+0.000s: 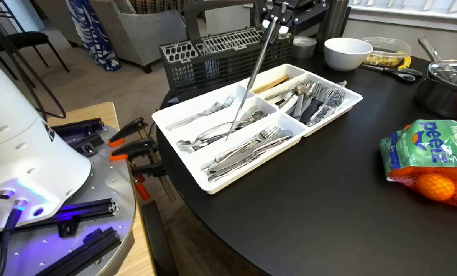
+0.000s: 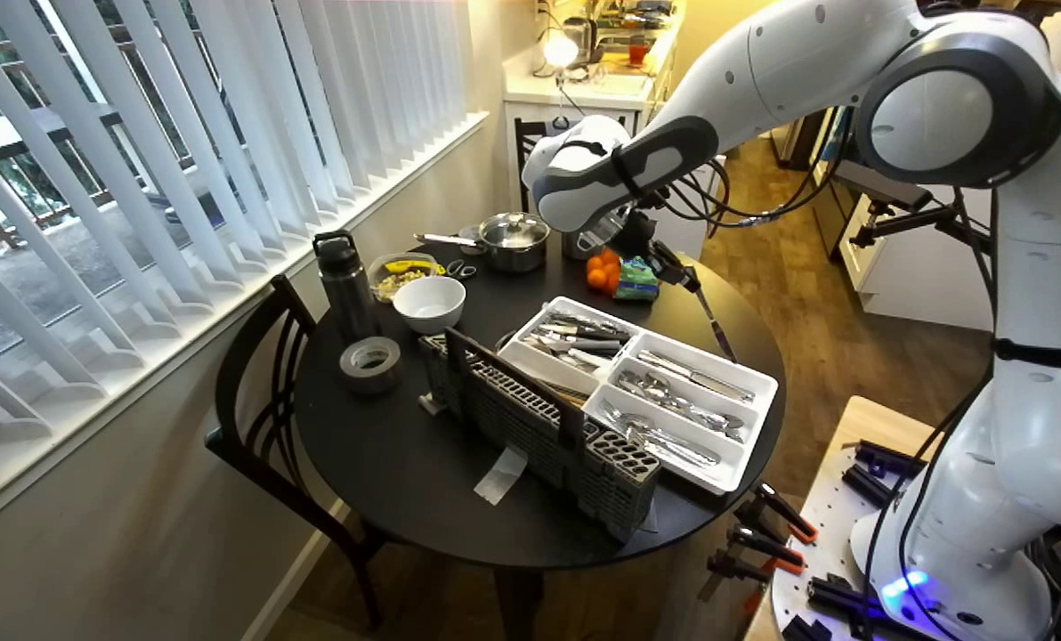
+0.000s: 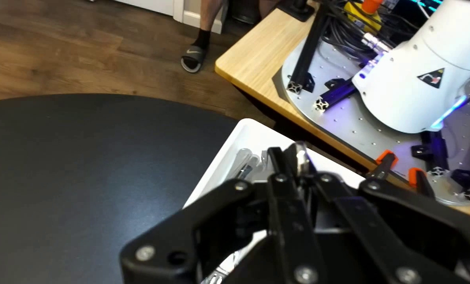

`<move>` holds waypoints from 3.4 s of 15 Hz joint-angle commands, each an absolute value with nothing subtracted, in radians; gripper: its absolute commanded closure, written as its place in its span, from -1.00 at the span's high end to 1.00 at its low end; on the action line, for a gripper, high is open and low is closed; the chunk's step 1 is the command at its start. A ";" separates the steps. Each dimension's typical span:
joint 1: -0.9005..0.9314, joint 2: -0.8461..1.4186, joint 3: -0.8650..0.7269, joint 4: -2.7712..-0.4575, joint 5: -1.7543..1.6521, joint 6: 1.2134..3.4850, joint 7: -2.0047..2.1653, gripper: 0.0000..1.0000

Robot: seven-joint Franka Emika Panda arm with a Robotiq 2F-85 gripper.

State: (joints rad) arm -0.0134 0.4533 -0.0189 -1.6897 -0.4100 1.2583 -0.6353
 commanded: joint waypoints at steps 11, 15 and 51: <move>-0.069 0.527 0.003 -1.671 -0.397 1.424 -0.575 -0.93; -0.093 0.533 -0.001 -1.646 -0.294 1.391 -0.544 -0.93; 0.059 0.183 0.136 -1.914 -0.429 1.627 -0.536 1.00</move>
